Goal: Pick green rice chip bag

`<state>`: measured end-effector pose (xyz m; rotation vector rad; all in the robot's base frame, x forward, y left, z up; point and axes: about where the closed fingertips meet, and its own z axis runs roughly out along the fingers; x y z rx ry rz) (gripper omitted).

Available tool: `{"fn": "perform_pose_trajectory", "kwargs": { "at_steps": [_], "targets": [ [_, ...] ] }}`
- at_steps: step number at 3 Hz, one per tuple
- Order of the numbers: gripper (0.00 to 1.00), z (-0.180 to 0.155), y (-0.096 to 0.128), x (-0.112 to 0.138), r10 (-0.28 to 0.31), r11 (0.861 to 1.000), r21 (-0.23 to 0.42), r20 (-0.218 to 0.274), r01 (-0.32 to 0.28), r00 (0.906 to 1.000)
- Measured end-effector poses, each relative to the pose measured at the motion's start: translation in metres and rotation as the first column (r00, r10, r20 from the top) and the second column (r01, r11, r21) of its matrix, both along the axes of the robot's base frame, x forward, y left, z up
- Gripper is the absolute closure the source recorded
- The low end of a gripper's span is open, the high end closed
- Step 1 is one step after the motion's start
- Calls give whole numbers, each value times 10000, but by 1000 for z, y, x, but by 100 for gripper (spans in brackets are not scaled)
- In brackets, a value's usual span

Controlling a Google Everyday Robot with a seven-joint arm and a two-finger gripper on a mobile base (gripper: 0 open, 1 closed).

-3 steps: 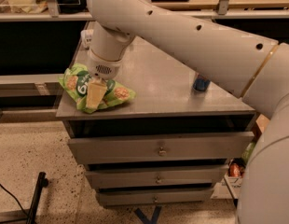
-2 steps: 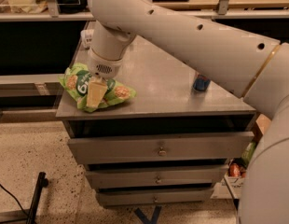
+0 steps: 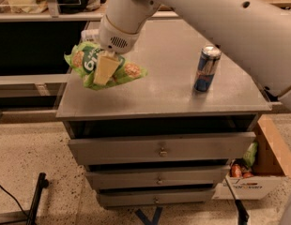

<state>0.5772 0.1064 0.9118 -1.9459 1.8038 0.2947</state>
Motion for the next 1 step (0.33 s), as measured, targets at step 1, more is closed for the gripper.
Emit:
{"fn": "perform_pose_trajectory", "kwargs": {
  "at_steps": [1],
  "targets": [
    [100,3,0,1,3,10000,35,46,-4,10000]
  ]
}}
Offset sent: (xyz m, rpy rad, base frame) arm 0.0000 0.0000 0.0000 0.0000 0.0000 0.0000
